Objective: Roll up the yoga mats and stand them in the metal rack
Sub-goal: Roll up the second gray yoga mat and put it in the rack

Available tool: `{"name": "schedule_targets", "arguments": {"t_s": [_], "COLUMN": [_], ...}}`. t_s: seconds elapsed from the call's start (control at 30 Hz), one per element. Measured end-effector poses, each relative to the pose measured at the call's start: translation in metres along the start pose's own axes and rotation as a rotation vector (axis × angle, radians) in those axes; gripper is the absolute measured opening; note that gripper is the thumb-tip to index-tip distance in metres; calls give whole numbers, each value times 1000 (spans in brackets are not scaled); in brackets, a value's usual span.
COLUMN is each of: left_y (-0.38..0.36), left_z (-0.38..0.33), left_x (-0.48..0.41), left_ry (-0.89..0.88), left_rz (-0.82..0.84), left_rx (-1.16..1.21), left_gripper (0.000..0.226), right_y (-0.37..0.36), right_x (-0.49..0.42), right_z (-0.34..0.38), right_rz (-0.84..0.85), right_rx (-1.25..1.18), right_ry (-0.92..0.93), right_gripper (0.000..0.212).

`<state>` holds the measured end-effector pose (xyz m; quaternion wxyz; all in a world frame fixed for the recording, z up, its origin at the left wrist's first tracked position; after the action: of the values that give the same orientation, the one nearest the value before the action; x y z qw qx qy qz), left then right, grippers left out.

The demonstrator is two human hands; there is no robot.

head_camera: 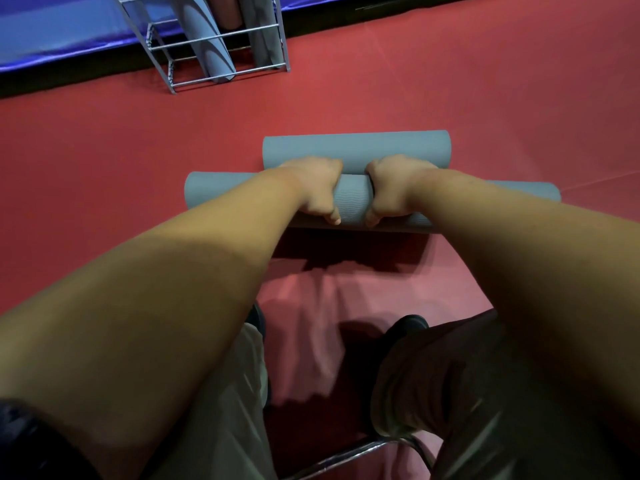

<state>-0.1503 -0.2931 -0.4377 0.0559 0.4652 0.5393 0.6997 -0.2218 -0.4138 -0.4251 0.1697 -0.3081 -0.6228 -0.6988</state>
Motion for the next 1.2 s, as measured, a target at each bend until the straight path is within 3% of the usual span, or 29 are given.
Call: {"name": "schedule_targets", "arguments": {"t_s": [0.13,0.27,0.37,0.47,0.63,0.8,0.93,1.07,1.2], "left_y": [-3,3,6,4,-1,0,4,4,-1], "left_z": [-4,-7,-3,0,0,-6,-7,-3,0], "left_x": [4,4,2,-1,-3,2,0,-2,-6], "left_ry": [-3,-12,-32,-24,-9,-3,-12,-7,-1], "left_rz": [-43,-92,-60,-16,5,-37,-64,-28,1], "left_rx": [-83,-76,-36,2,31,-119,-91,-25,-14], "left_gripper": [102,86,65,68,77,103,86,80,78], "right_y": [0,-1,-5,-6,0,-1,-4,-9,-2], "right_x": [0,0,-2,-2,-2,-3,-5,-5,-4], "right_z": [0,-3,-5,-6,-6,-7,-9,-8,-4], "right_rz": [25,30,34,-3,1,33,38,9,-5], "right_rx": [-23,-39,-61,3,-24,-38,-60,0,4], "right_ry": [-14,0,7,-21,-12,-3,16,-3,13], "right_gripper": [66,67,87,109,82,76,80,106,80]}}
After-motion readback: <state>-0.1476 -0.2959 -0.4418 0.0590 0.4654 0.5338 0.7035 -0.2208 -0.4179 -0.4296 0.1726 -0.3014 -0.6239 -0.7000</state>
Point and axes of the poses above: each hand's wrist, its own x-axis away from the middle knuckle, its own y-axis out of the back of the hand, z = x × y, the point moved 5 cm from there along -x, towards the middle knuckle, and after that the axes turned 14 degrees about z, right-handed, at the moved point
